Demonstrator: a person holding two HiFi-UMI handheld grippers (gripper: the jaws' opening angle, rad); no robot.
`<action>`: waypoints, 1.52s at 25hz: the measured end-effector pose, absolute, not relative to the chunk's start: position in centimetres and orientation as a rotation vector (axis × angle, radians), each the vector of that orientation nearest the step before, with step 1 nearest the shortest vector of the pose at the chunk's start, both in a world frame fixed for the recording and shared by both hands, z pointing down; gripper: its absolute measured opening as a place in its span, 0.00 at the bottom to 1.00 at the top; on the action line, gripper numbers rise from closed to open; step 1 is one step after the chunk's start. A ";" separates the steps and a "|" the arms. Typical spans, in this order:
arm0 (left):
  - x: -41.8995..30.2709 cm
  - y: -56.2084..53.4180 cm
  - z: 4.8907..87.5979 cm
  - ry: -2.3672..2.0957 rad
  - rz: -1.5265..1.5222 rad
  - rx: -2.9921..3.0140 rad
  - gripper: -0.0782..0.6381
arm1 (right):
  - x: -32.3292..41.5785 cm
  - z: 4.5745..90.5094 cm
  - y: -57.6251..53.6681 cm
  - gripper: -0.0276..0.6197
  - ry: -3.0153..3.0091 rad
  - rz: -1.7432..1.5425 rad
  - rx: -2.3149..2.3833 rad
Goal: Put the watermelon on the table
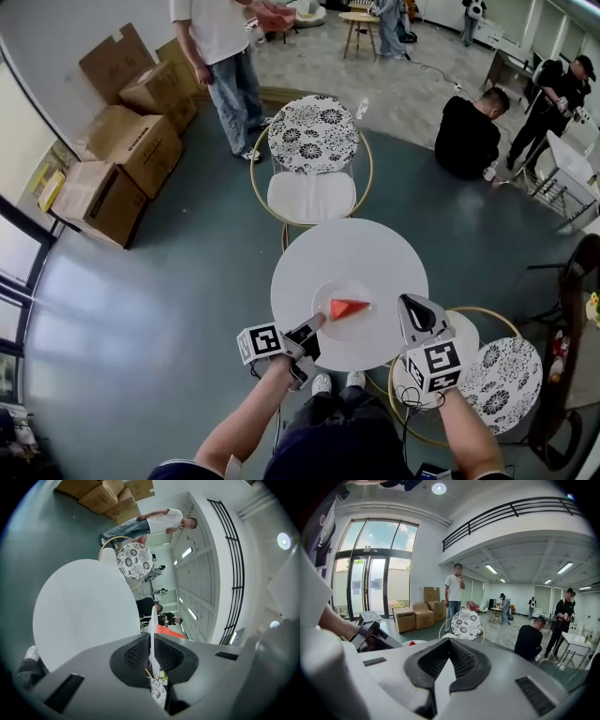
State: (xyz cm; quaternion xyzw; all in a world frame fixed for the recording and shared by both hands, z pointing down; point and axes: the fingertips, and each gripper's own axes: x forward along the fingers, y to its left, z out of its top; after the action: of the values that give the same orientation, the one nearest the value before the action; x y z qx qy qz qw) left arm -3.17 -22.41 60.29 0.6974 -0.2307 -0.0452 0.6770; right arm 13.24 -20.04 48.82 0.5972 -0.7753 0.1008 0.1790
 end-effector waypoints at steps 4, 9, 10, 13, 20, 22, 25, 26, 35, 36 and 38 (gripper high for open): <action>-2.1 -24.3 63.1 -0.548 -0.118 1.540 0.13 | 14.4 51.7 -20.2 0.05 -2.167 0.380 1.686; -0.7 -26.1 66.1 -0.563 -0.122 1.530 0.13 | 15.2 54.4 -20.2 0.05 -2.134 0.480 1.692; -0.5 -26.4 66.7 -0.569 -0.117 1.525 0.13 | 15.3 54.8 -20.2 0.05 -2.130 0.496 1.696; 0.0 -27.2 68.7 -0.590 -0.091 1.513 0.13 | 15.6 55.9 -20.4 0.05 -2.119 0.533 1.705; 1.6 -28.3 71.8 -0.608 -0.056 1.486 0.13 | 16.0 57.8 -20.6 0.05 -2.097 0.588 1.695; 2.0 -28.7 72.3 -0.610 -0.055 1.481 0.13 | 16.2 57.9 -20.7 0.05 -2.093 0.592 1.699; 2.5 -29.2 73.0 -0.617 -0.048 1.483 0.13 | 16.7 58.1 -20.9 0.05 -2.087 0.597 1.703; 2.6 -29.3 73.2 -0.619 -0.043 1.485 0.13 | 16.8 58.1 -20.9 0.05 -2.084 0.596 1.704; 3.5 -30.1 74.4 -0.632 -0.018 1.478 0.13 | 18.5 58.3 -22.3 0.05 -2.059 0.585 1.737; 3.5 -30.1 74.5 -0.632 -0.015 1.479 0.13 | 18.5 58.2 -22.5 0.05 -2.061 0.583 1.740; 3.5 -30.2 74.7 -0.631 -0.013 1.478 0.13 | 18.5 58.3 -23.0 0.05 -2.063 0.581 1.740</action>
State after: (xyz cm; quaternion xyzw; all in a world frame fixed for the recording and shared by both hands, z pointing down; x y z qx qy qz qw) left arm 3.52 -30.23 74.69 0.6621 -0.2826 -0.0056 0.6941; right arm 18.51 -22.98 58.26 0.6190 -0.7337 0.2066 0.1894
